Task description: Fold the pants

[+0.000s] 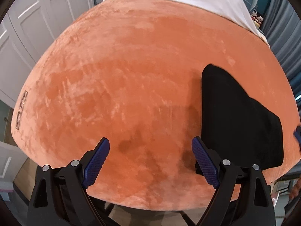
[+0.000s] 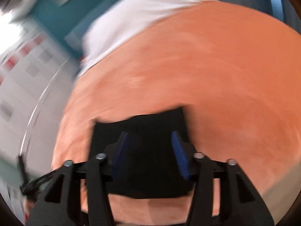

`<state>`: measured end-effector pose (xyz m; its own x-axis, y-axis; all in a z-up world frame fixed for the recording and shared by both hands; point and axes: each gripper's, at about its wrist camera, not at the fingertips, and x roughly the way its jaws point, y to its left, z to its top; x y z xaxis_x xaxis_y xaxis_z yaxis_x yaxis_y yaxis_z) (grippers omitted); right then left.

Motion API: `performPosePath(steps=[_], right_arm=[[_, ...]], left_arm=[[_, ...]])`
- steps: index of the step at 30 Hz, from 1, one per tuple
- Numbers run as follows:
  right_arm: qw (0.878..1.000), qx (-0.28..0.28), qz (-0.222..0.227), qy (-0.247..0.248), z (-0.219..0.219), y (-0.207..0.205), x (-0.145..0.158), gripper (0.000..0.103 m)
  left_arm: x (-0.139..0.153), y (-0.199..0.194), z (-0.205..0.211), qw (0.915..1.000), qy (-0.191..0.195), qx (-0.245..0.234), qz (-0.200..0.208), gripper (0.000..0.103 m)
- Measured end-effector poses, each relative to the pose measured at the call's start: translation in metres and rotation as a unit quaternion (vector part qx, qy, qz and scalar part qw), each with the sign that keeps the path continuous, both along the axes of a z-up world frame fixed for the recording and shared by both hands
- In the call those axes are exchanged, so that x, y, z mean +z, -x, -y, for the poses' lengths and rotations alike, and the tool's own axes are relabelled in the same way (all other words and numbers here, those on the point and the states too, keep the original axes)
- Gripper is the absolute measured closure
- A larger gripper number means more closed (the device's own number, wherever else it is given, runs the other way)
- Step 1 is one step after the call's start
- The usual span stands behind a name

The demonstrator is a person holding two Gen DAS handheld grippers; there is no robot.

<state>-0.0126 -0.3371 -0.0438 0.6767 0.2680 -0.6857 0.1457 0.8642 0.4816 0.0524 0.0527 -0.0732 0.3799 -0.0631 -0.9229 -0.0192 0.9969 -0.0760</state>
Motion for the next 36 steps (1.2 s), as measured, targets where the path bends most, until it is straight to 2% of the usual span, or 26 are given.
performPosePath(steps=[1,2,3,5,7,9,10,12,13,16,18,20,21,23,24,26,28,30,31,33,34,35,36], right_arm=[[0.998,0.054,-0.001,0.027,-0.034,-0.018,0.007,0.065],[0.994,0.093,-0.004,0.053,-0.058,-0.035,0.006,0.071],[0.989,0.126,-0.01,0.083,-0.082,-0.05,0.001,0.077],[0.976,0.165,-0.039,0.136,-0.121,-0.089,-0.024,0.082],[0.977,0.155,-0.077,0.124,-0.131,-0.134,-0.066,0.085],[0.974,0.138,-0.118,0.134,-0.134,-0.164,-0.108,0.088],[0.976,0.131,-0.123,0.125,-0.132,-0.174,-0.119,0.088],[0.982,0.125,-0.105,0.098,-0.131,-0.173,-0.1,0.085],[0.988,0.122,-0.076,0.062,-0.125,-0.162,-0.079,0.085],[0.994,0.088,-0.04,0.047,-0.106,-0.136,-0.053,0.085],[0.995,0.068,-0.063,0.046,-0.092,-0.13,-0.066,0.085],[0.989,0.071,-0.115,0.052,-0.09,-0.151,-0.106,0.085],[0.989,0.073,-0.123,0.046,-0.088,-0.161,-0.127,0.086],[0.992,0.065,-0.098,0.049,-0.093,-0.174,-0.123,0.083],[0.991,0.07,-0.102,0.043,-0.098,-0.181,-0.12,0.082],[0.99,0.096,-0.092,0.04,-0.107,-0.188,-0.109,0.082],[0.991,0.107,-0.055,0.057,-0.116,-0.17,-0.085,0.082],[0.994,0.099,-0.038,0.034,-0.119,-0.155,-0.078,0.082],[0.994,0.101,-0.044,0.018,-0.121,-0.149,-0.079,0.082],[0.988,0.134,-0.079,0.024,-0.153,-0.146,-0.106,0.082],[0.985,0.147,-0.079,0.054,-0.174,-0.145,-0.115,0.082],[0.979,0.172,-0.054,0.092,-0.203,-0.143,-0.121,0.082],[0.974,0.195,-0.05,0.103,-0.22,-0.145,-0.125,0.082]], left_arm=[[-0.001,0.0,0.0,1.0,0.003,0.001,-0.005,0.016],[-0.002,0.001,0.001,1.0,0.005,0.001,-0.008,0.016],[-0.001,0.004,-0.002,0.9999,0.006,-0.001,-0.009,0.016],[0.002,0.007,-0.007,1.0,0.0,-0.003,-0.001,0.016],[0.006,0.01,-0.014,0.9999,-0.01,0.0,0.009,0.016],[0.008,0.011,-0.024,0.9997,-0.018,0.004,0.015,0.016],[0.008,0.01,-0.027,0.9997,-0.019,0.005,0.016,0.016],[0.01,0.009,-0.037,0.9995,-0.019,0.011,0.023,0.016],[0.011,0.009,-0.04,0.9994,-0.017,0.013,0.027,0.016],[0.005,0.004,-0.043,0.9995,0.004,0.015,0.028,0.016],[-0.003,-0.005,-0.03,0.9996,0.023,0.007,0.014,0.016],[-0.003,-0.011,-0.013,0.9993,0.037,-0.01,0.001,0.016],[-0.002,-0.012,-0.007,0.999,0.042,-0.015,-0.002,0.016],[0.006,-0.012,0.005,0.9983,0.051,-0.029,0.0,0.016],[0.009,-0.01,0.008,0.9983,0.049,-0.031,0.005,0.016],[0.012,-0.007,0.008,0.9987,0.034,-0.035,0.015,0.016],[0.012,-0.005,0.002,0.9991,0.011,-0.033,0.023,0.016],[0.008,-0.004,-0.007,0.9994,0.001,-0.025,0.026,0.016],[0.004,-0.004,-0.011,0.9996,-0.001,-0.017,0.023,0.016],[-0.002,-0.004,-0.016,0.9998,0.004,-0.009,0.014,0.016],[-0.003,-0.004,-0.017,0.9999,0.004,-0.008,0.011,0.016],[-0.003,-0.003,-0.018,1.0,0.003,-0.003,0.006,0.016],[-0.001,-0.003,-0.019,1.0,0.005,-0.001,0.006,0.016]])
